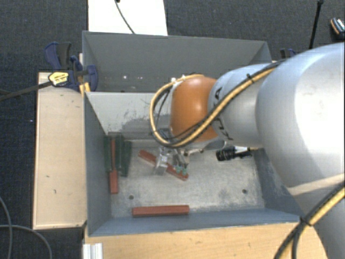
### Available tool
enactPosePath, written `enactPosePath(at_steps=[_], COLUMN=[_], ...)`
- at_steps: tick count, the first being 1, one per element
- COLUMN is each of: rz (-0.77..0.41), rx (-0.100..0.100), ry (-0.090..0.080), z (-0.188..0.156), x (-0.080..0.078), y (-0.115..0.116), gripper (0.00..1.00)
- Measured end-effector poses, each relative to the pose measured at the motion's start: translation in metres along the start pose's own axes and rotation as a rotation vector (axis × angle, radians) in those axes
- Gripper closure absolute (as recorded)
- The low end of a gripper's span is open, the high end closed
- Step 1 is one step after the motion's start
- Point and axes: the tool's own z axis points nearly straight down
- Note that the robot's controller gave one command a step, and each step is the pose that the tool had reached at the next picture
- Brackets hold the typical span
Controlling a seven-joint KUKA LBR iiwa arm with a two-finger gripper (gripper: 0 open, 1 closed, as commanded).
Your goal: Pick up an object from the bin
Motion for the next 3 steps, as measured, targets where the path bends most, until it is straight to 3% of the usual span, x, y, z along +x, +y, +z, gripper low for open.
enactPosePath(at_steps=[1, 2, 3], rz=[0.003, 0.006, 0.019], rx=[0.002, 0.002, -0.002], ry=[0.003, 0.002, -0.005], z=[0.001, 0.001, -0.154], x=[0.001, 0.001, 0.014], y=[-0.001, -0.001, 0.012], gripper=[0.0, 1.0, 1.0])
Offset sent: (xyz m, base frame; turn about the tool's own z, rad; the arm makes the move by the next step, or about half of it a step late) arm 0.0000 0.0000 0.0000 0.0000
